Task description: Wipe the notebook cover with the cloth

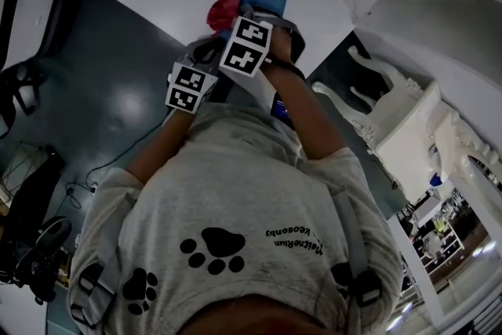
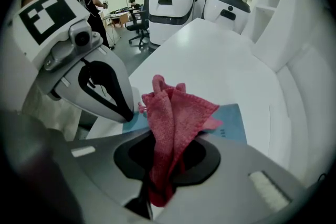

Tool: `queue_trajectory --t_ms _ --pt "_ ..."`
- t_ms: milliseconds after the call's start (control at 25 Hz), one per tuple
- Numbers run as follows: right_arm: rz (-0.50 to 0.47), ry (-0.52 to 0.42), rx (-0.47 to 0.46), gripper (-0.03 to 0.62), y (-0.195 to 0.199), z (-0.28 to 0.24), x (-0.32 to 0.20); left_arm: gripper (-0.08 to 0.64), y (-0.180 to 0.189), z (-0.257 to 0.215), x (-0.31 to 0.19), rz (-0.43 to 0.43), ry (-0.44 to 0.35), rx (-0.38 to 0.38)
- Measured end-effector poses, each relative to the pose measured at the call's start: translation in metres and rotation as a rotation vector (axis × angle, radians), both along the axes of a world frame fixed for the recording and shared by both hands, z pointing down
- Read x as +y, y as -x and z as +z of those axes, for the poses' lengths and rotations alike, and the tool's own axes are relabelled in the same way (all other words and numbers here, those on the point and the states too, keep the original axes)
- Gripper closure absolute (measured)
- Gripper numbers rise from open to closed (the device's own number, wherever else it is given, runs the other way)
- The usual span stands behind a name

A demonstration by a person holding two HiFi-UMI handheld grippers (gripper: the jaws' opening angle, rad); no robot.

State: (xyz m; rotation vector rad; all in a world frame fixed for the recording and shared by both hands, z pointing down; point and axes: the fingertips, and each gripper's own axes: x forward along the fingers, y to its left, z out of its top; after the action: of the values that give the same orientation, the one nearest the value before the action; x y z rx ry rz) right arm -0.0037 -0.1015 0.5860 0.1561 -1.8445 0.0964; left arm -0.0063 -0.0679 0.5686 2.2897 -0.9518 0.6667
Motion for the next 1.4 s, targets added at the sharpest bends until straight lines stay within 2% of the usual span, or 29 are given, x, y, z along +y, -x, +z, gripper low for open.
queue_trajectory --t_ms 600,760,920,1040,1160,1280,1400 --pt "0.183 0.022 0.082 0.523 -0.102 0.001 0.009 0.563 0.002 0.003 0.002 0.001 0.0 0.006" --pt "0.214 0.029 0.145 0.525 -0.132 0.008 0.016 0.563 -0.001 0.001 0.001 -0.008 0.001 0.009" --pt "0.299 0.056 0.115 0.523 -0.15 0.011 0.019 0.563 -0.001 0.0 0.0 -0.01 0.009 0.007" --pt "0.322 0.055 0.103 0.523 -0.151 0.007 0.019 0.563 -0.001 0.0 0.002 -0.009 0.015 0.005" --pt "0.332 0.013 0.067 0.522 -0.141 -0.008 0.013 0.563 0.001 0.0 0.004 -0.009 0.021 0.007" --pt "0.326 -0.041 -0.007 0.522 -0.118 -0.03 0.006 0.563 0.003 0.001 0.007 -0.011 0.031 0.005" --pt "0.278 -0.077 -0.072 0.522 -0.085 -0.047 0.003 0.563 0.005 0.004 0.009 -0.011 0.044 0.006"
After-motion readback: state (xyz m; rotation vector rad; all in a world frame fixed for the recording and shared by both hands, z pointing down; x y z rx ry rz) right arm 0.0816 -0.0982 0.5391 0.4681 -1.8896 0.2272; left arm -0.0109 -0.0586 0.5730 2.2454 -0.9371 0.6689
